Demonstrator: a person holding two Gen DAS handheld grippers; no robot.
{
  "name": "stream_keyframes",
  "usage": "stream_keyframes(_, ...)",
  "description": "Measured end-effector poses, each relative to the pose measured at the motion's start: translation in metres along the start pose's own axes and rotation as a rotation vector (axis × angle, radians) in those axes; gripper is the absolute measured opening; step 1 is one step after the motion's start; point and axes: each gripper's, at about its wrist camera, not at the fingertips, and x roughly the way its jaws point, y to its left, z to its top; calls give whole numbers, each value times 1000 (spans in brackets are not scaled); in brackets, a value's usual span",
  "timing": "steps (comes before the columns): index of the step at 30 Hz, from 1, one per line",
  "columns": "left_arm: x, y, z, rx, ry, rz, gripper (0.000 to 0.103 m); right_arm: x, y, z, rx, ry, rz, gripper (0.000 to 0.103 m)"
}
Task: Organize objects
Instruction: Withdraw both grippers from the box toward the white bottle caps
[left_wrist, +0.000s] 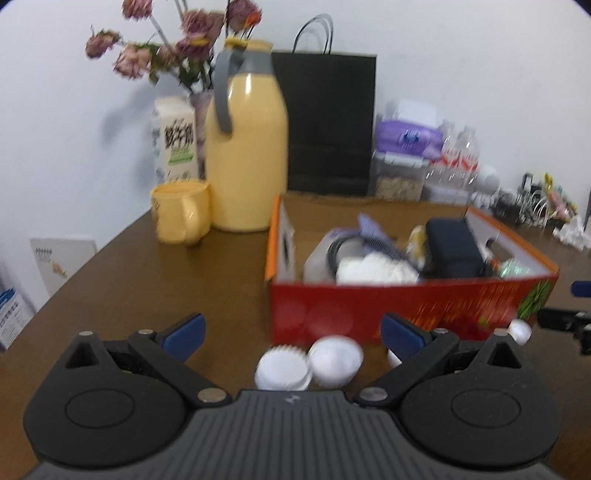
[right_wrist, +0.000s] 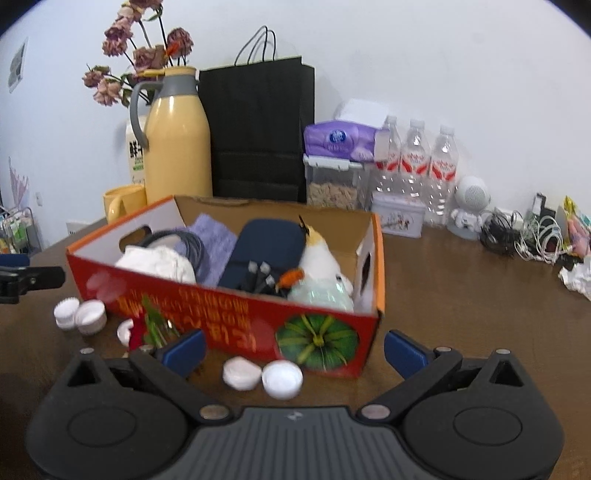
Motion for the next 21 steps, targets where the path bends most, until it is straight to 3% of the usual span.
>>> stream_keyframes(15, 20, 13, -21, 8, 163, 32, 103, 4, 6, -25, -13, 99, 1, 103)
stream_keyframes(19, 33, 12, -21, 38, 187, 64, 88, 6, 6, -25, -11, 106, -1, 103)
stream_keyframes(21, 38, 12, -21, 44, 190, 67, 85, 7, 6, -26, -10, 113, -3, 103)
